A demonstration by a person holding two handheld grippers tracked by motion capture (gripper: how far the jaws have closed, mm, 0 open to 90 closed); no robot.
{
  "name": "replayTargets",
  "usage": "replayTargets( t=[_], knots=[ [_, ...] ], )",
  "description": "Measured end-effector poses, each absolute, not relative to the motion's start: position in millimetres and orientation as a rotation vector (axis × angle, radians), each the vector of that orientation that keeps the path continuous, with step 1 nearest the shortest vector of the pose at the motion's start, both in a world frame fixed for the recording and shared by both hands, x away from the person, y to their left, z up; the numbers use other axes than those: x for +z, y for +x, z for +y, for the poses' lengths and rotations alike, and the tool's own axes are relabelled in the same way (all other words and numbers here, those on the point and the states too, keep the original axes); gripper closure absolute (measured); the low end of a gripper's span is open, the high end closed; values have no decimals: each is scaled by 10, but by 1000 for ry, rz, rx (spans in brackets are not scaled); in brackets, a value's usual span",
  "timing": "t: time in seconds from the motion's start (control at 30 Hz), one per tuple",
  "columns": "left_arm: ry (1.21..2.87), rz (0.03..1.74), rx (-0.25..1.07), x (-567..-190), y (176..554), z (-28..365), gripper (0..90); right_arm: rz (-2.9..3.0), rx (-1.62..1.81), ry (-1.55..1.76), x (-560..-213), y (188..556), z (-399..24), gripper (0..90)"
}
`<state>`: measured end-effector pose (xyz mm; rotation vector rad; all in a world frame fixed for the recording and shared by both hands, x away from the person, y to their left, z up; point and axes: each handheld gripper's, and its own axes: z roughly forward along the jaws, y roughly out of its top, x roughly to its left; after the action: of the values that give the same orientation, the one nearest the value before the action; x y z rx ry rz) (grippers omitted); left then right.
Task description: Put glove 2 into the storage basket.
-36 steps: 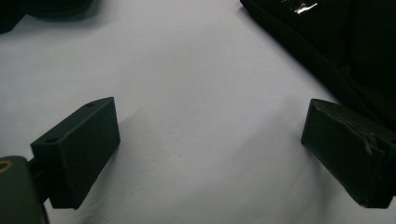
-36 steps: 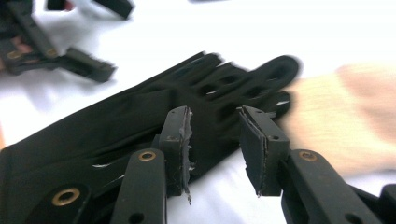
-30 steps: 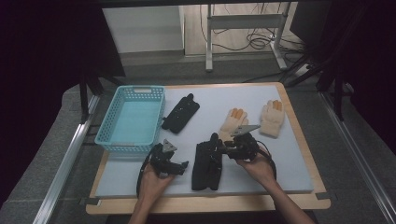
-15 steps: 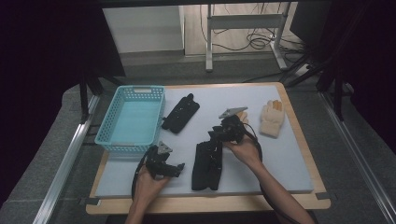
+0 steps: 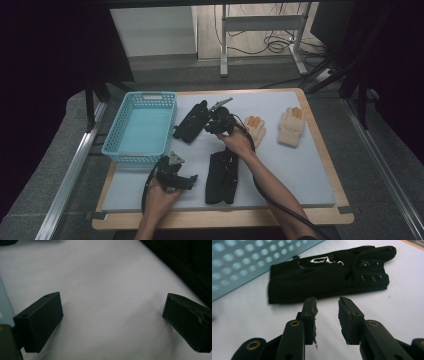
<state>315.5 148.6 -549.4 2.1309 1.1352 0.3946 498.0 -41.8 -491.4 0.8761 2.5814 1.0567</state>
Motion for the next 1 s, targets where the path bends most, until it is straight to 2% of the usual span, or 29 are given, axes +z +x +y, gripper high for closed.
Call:
replayTargets(
  t=[0.1, 0.13, 0.27, 0.5, 0.53, 0.77, 1.0],
  knots=[
    [2131, 1134, 395, -5494, 3155, 1487, 31, 2578, 1081, 935, -4969, 5095, -361, 635],
    [2130, 1135, 394, -5495, 3155, 1486, 31, 2570, 1101, 980, -5013, 5177, -306, 582],
    [2130, 1134, 395, -5495, 3155, 1486, 31, 2563, 1100, 1027, -5067, 5261, -188, 540],
    [2130, 1134, 395, -5495, 3154, 1486, 31, 2581, 967, 1004, -5196, 5322, -36, 524],
    [2130, 1134, 396, -5495, 3154, 1486, 31, 2583, 945, 993, -5227, 5325, -21, 538],
    [2127, 1136, 396, -5496, 3153, 1484, 31, 2536, 946, 994, -5247, 5292, -63, 862],
    [2133, 1135, 395, -5494, 3154, 1487, 31, 2560, 968, 987, -5167, 5260, -106, 876]
  ],
)
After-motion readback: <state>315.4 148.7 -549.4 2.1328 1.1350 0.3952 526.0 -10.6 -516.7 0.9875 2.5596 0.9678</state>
